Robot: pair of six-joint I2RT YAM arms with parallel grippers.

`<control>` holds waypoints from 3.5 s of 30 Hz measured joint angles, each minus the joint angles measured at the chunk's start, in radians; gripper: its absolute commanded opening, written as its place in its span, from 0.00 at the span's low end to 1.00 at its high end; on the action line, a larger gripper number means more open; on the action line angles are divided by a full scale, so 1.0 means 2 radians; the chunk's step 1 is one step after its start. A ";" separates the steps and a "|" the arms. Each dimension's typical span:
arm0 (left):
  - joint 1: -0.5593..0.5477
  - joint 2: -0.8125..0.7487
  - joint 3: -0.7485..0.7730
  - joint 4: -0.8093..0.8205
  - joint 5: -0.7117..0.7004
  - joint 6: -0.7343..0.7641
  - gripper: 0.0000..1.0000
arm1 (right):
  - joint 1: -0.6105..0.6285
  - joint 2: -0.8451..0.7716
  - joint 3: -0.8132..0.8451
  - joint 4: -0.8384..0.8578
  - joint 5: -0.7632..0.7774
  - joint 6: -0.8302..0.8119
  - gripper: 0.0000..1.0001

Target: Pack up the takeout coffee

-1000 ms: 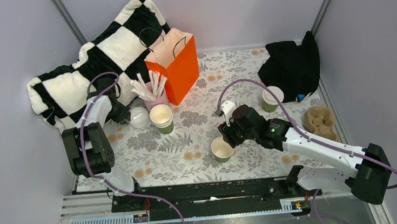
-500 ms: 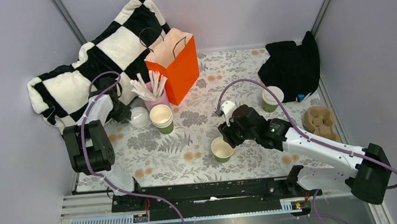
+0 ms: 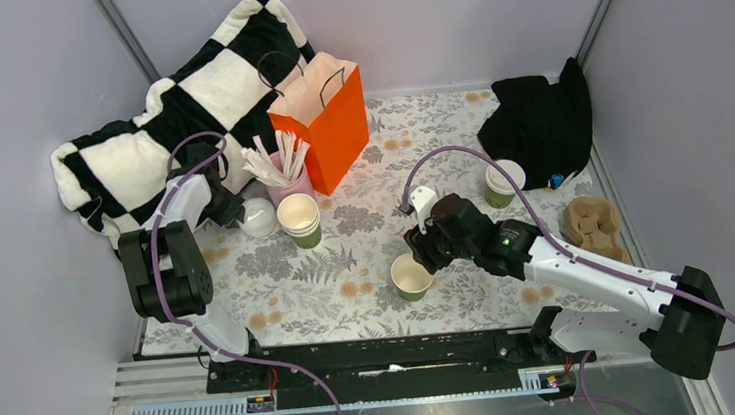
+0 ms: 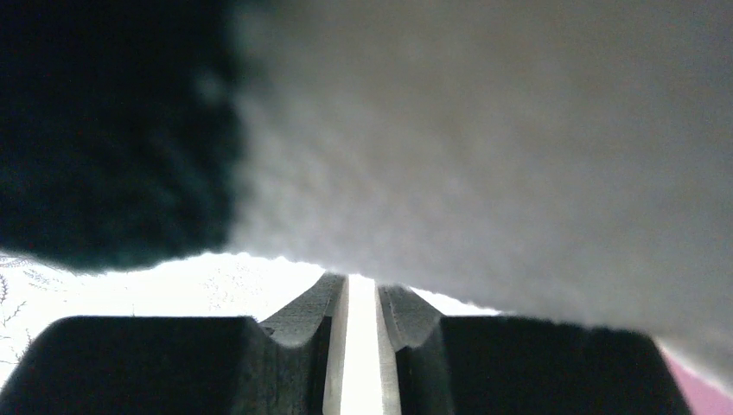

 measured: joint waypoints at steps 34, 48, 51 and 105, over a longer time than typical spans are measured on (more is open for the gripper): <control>-0.001 0.006 0.000 0.006 -0.008 0.004 0.04 | 0.000 -0.002 0.000 0.002 0.000 0.000 0.56; -0.001 -0.006 -0.002 0.005 -0.002 0.021 0.00 | 0.000 -0.005 -0.001 0.002 0.000 0.000 0.56; -0.001 -0.012 -0.002 0.000 0.002 0.025 0.00 | 0.000 -0.005 -0.002 0.002 0.000 0.000 0.56; -0.001 0.065 0.088 -0.099 0.000 0.031 0.09 | 0.000 -0.010 -0.005 0.003 0.000 0.000 0.57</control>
